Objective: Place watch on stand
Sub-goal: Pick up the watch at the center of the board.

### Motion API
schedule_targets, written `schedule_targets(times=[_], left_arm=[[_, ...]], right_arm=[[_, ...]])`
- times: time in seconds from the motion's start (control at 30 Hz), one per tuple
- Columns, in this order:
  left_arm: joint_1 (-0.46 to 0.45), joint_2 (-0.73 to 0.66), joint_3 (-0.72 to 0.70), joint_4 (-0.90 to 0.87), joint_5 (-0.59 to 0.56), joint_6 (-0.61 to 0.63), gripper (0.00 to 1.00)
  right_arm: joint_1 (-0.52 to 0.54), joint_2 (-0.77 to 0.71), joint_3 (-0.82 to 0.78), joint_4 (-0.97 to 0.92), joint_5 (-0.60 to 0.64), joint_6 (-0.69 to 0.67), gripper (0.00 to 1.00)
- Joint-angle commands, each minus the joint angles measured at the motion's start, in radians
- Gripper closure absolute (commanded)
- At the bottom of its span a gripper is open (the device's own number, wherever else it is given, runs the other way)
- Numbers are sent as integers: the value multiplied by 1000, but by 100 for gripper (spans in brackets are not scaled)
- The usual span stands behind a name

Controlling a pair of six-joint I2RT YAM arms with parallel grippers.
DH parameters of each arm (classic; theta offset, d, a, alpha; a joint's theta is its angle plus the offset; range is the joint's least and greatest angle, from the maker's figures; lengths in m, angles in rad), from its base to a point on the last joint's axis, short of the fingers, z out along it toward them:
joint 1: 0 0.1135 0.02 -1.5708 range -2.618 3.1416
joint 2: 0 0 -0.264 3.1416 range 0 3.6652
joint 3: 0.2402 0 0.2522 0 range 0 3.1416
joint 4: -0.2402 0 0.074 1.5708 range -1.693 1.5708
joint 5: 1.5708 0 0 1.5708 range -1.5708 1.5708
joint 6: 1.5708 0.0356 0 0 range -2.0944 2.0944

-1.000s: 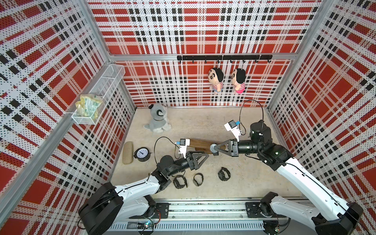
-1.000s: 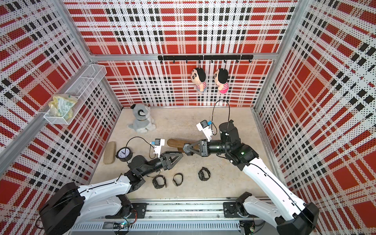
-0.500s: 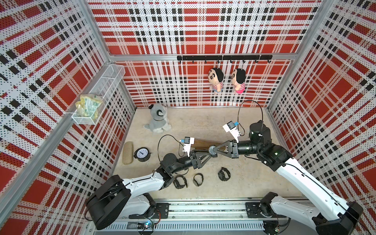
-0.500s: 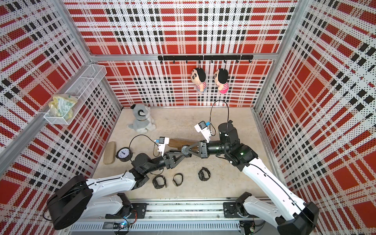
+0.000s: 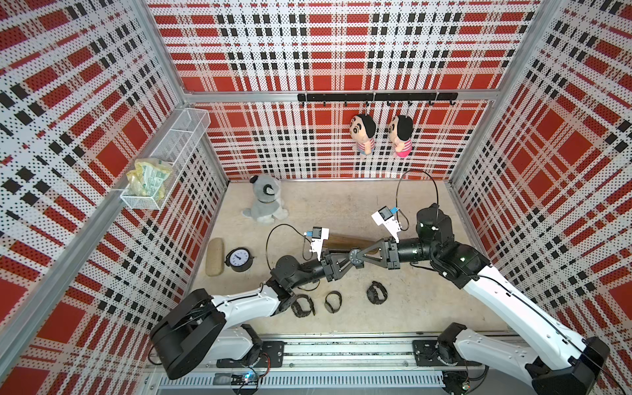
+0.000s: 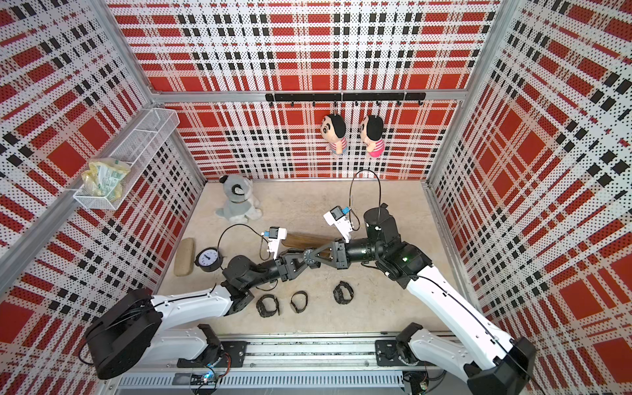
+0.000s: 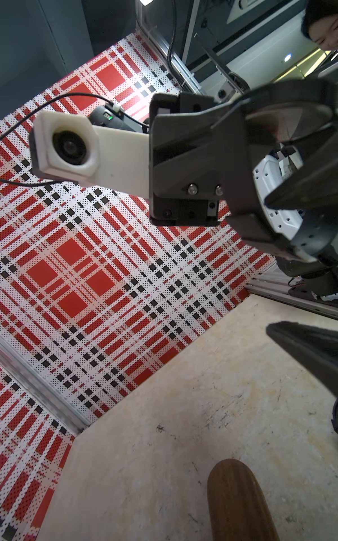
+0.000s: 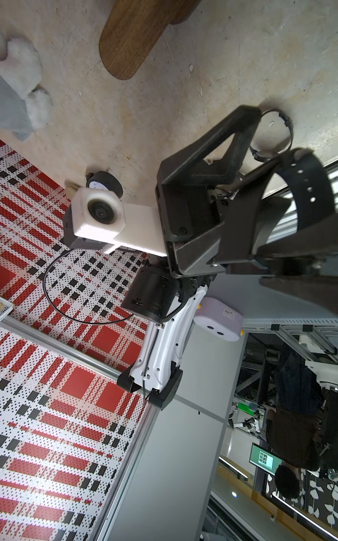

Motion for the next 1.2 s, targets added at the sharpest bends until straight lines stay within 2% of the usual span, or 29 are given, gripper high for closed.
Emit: schedule_targets(times=[0.0, 0.27, 0.33, 0.47, 0.53, 0.57, 0.67, 0.77, 1.0, 1.17], left_arm=[[-13, 22, 26, 42, 25, -1, 41], [-28, 101, 56, 110, 54, -35, 63], [-26, 117, 63, 139, 60, -48, 68], [-20, 129, 58, 165, 55, -61, 90], [-13, 126, 45, 173, 44, -68, 100], [-8, 122, 37, 173, 34, -73, 100], [18, 99, 0, 167, -9, -91, 100], [45, 67, -25, 106, -73, -96, 100], [57, -18, -36, -94, -243, -82, 100], [48, -68, -35, -222, -326, -55, 100]], right_arm=[[7, 3, 5, -9, 7, -20, 100], [8, 8, 15, -20, 19, -29, 100], [9, 8, 17, -36, 31, -38, 94], [8, -9, 32, -91, 95, -59, 66], [7, -22, 48, -128, 147, -108, 46], [8, -27, 62, -157, 181, -125, 35], [7, -29, 109, -237, 281, -172, 14], [8, -12, 150, -318, 385, -223, 1], [34, 20, 159, -403, 628, -269, 1], [173, 44, 176, -418, 808, -267, 2]])
